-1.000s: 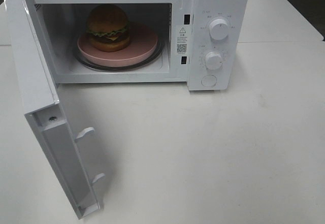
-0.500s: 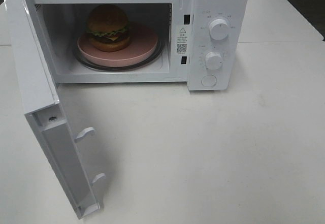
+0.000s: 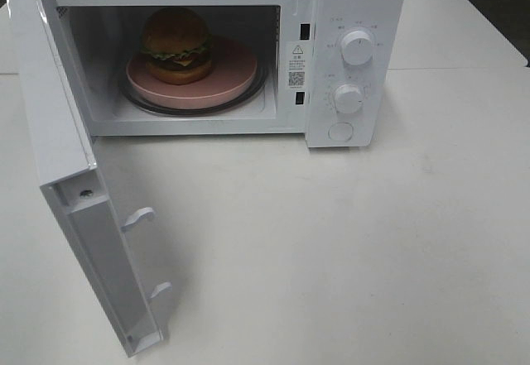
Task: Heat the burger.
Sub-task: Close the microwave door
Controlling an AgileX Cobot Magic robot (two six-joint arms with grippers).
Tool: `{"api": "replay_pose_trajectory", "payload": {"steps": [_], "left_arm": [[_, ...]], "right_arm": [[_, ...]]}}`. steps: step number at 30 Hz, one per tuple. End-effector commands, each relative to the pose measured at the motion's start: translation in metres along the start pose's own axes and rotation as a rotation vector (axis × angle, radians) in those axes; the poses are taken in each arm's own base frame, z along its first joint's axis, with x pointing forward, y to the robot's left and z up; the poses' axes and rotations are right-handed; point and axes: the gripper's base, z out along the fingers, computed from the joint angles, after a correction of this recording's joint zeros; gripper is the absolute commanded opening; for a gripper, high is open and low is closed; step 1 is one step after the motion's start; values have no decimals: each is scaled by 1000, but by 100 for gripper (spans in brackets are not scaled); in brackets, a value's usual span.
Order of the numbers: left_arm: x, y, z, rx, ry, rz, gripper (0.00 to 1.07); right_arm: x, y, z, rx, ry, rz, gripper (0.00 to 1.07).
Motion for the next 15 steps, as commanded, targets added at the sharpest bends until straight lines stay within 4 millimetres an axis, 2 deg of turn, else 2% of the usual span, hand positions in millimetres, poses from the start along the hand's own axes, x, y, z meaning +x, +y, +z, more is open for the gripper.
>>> {"api": "replay_pose_trajectory", "payload": {"steps": [1,15], "left_arm": [[1,-1,-2,2,-18,-5,98],[1,-1,-2,2,-18,-5,98]], "right_arm": [[2,1,-3,-9,-38,-18,76],[2,1,-3,-9,-38,-17,76]]}}
